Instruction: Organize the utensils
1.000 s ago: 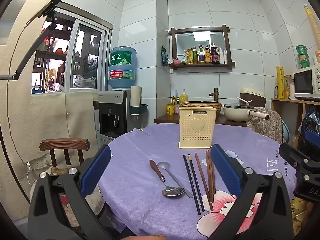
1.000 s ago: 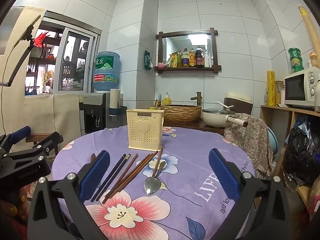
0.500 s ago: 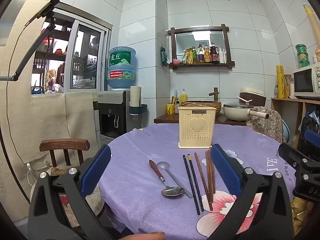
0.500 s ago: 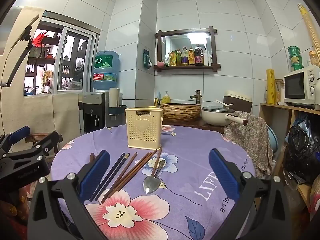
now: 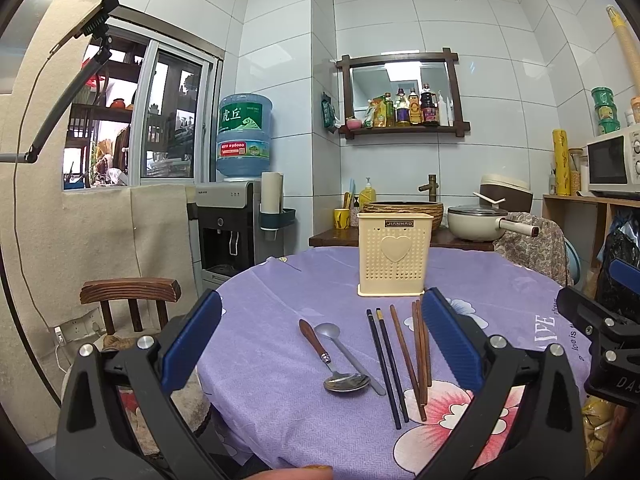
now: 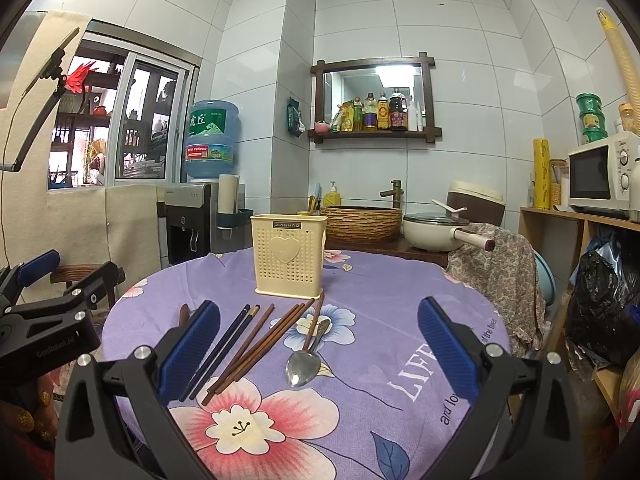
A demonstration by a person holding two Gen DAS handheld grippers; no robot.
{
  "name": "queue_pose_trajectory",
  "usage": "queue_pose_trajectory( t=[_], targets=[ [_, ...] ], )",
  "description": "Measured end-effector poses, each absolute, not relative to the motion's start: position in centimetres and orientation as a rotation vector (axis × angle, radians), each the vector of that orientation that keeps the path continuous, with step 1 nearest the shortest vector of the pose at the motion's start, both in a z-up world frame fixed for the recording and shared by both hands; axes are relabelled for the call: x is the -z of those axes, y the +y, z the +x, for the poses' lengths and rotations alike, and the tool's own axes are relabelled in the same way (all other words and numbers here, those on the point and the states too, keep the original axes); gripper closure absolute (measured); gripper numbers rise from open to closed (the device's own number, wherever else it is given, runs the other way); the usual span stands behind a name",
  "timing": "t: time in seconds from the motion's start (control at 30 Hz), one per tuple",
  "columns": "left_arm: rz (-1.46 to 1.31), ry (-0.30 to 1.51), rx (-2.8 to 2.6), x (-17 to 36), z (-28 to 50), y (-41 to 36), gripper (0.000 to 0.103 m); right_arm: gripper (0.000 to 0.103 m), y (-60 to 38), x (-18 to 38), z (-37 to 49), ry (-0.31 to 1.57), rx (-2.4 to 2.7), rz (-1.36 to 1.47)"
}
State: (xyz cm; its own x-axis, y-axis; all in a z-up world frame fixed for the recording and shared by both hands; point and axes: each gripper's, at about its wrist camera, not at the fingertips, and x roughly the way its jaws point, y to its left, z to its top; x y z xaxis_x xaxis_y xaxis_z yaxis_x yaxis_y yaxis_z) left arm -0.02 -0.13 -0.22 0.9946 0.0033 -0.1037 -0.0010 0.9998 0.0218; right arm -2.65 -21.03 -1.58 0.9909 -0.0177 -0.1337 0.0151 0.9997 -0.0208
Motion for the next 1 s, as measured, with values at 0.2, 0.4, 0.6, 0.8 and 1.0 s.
queue_pose_trajectory(
  t=[0.2, 0.4, 0.6, 0.8, 1.0],
  targets=[
    [0.023, 0.103, -0.003, 0.17, -0.18, -0.11, 0.004, 0.005, -20.99, 1.57, -2.63, 0.134, 0.019, -0.024],
    [0.023, 0.103, -0.004, 0.13, -0.17, -0.11, 0.004, 0.005, -20.72, 1.61, -2.73, 0.133, 0.02, -0.029],
    [0.024, 0.1, -0.006, 0.05, -0.31, -0.12, 0.004, 0.005, -20.73, 1.58, -2.73, 0.134, 0.02, -0.03],
    [0.025, 0.1, -0.008, 0.06, -0.34, -0.11, 0.004, 0.005, -20.68, 1.58, -2.73, 0.135, 0.017, -0.029],
    [0.026, 0.101, -0.008, 0.08, -0.36, -0.08, 0.004, 0.005, -20.67, 1.59, -2.73, 0.135, 0.018, -0.029]
  ],
)
